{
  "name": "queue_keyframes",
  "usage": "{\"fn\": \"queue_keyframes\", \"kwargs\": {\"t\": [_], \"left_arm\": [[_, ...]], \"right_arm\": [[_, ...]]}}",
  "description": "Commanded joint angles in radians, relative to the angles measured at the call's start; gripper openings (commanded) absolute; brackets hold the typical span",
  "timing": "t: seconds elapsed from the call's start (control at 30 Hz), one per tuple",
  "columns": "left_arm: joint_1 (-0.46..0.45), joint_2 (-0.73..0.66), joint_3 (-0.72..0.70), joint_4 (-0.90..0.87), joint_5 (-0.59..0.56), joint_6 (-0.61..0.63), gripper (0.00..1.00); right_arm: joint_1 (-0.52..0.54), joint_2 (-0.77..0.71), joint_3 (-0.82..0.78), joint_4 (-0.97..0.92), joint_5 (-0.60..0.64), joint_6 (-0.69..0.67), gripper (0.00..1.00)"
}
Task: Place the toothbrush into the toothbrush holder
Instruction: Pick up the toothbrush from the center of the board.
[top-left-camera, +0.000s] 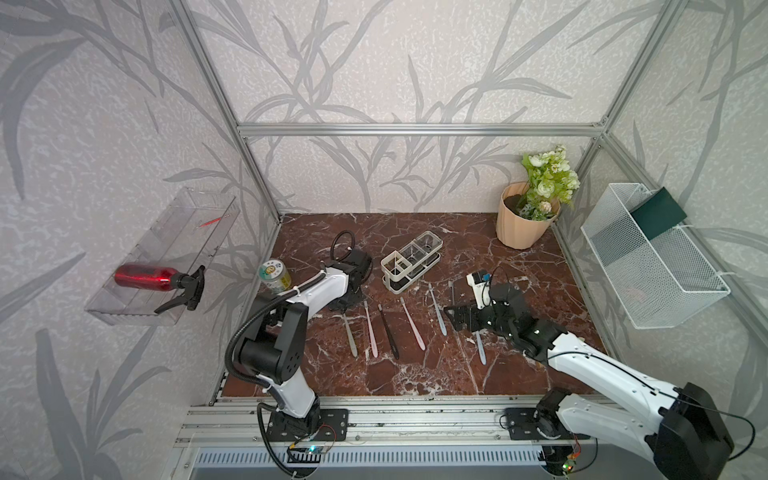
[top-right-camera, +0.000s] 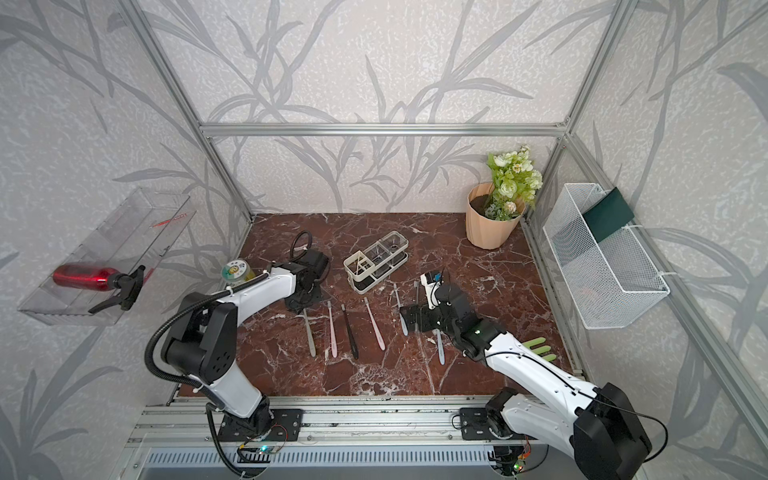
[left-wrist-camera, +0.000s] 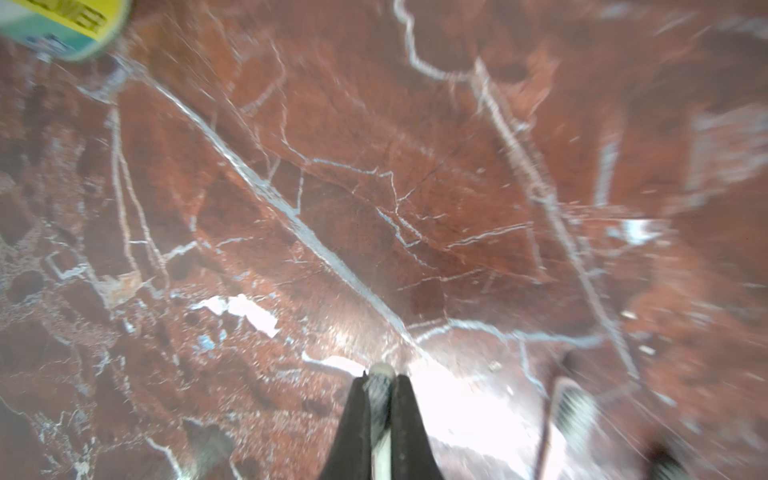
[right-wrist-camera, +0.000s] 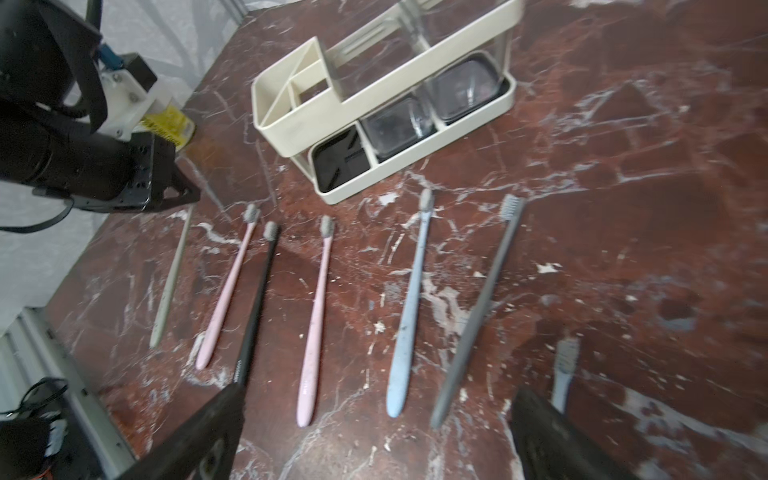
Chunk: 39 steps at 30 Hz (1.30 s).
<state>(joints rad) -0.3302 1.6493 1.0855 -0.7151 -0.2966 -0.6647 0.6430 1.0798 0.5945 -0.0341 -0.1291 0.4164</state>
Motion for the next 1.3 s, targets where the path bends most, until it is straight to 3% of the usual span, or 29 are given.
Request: {"fn": "queue_keyframes", "kwargs": {"t": [0.0, 0.37, 0.77, 1.1, 1.27], "left_arm": [[-0.01, -0.073, -0.016, -0.045, 0.021, -0.021, 0.0], [-0.091, -0.195, -0.042, -0.057, 0.084, -0.078, 0.0], [-0.205, -0.22, -0.047, 0.004, 0.128, -0.164, 0.0], [-0.245, -0.211, -0.033, 0.016, 0.125, -0.186, 0.0], [-0.256, -0.207, -0.026, 0.021, 0.129, -0.194, 0.0]], "right_arm": [[0.03, 0.038, 0.004, 0.126, -0.143, 0.014, 0.99], [0.208, 0.258, 0.005, 0.407, -0.334, 0.1, 0.99], [0.343, 0.548, 0.04, 0.741, -0.354, 0.253, 0.96], [0.369, 0.621, 0.063, 0.82, -0.345, 0.276, 0.81], [0.373, 0.686, 0.074, 0.843, -0.359, 0.291, 0.67]]}}
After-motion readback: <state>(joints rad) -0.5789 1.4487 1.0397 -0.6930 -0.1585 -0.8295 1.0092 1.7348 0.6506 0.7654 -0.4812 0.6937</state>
